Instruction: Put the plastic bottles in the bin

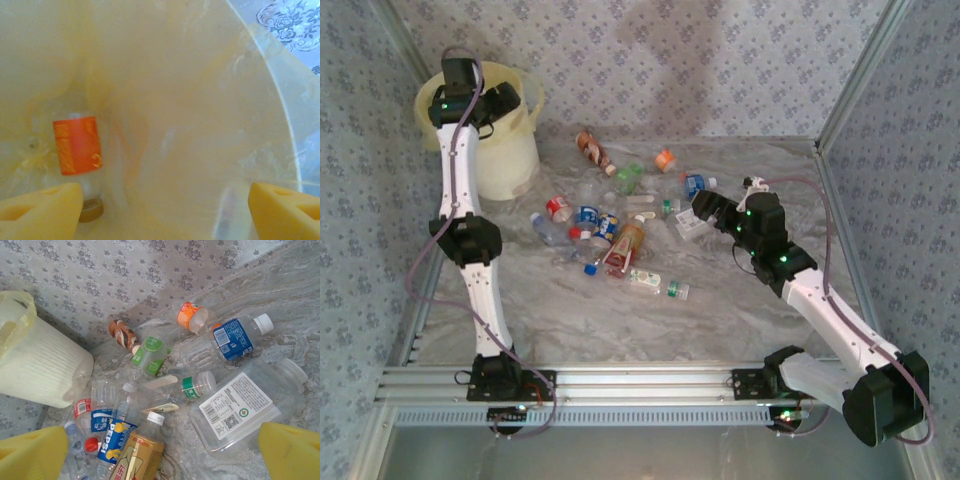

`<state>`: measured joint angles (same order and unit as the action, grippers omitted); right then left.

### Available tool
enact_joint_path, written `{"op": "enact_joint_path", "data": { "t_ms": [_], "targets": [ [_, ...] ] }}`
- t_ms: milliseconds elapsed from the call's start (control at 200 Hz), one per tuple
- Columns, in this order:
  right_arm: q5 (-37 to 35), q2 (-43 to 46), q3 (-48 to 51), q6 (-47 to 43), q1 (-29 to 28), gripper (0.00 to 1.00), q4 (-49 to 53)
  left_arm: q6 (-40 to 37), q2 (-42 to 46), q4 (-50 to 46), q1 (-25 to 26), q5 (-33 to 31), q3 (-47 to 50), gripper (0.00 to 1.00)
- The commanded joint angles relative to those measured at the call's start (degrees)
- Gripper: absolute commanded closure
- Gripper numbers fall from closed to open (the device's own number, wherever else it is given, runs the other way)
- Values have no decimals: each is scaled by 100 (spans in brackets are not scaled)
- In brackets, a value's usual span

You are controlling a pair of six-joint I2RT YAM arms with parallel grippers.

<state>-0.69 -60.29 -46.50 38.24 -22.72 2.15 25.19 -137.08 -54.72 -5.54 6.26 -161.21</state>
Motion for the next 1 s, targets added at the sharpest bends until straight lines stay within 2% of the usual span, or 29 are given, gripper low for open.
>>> {"op": "enact_joint_path", "data": {
  "t_ms": [0, 95, 150, 235, 370, 460, 525, 769, 879, 994],
  "targets": [
    [-14, -7, 184, -273, 38, 0, 318, 22, 545, -485, -64, 62, -78, 11],
    [44, -63, 368, -947, 6, 0, 624, -119, 909, -646, -65, 125, 19, 6],
    [420, -122, 482, -1287, -54, 0, 779, -225, 1190, -652, -8, 148, 206, 2],
    [919, -263, 609, -2002, -402, 0, 994, -319, 1744, -522, 133, -11, 892, 2],
    [922, -694, 560, -3430, -1360, 0, 1492, -178, 3100, 554, 442, -47, 3152, 2],
    [799, -1223, 263, -4021, -1698, 0, 1775, 85, 4074, 1533, 693, -39, 4832, 2],
    [874, -1618, -42, -4452, -1782, 0, 2071, 258, 4532, 2063, 868, -29, 5720, 2],
    [1062, -2710, -857, -6340, -1873, 1, 3443, 828, 5608, 2689, 1254, 72, 7578, 2],
    [1098, -2967, -957, -6883, -1883, 4, 3578, 1237, 6125, 3026, 1329, 212, 8650, 2],
    [1000, -3108, -962, -7166, -1911, 7, 3353, 1471, 6519, 3031, 1328, 332, 9357, 2]
  ]
}}
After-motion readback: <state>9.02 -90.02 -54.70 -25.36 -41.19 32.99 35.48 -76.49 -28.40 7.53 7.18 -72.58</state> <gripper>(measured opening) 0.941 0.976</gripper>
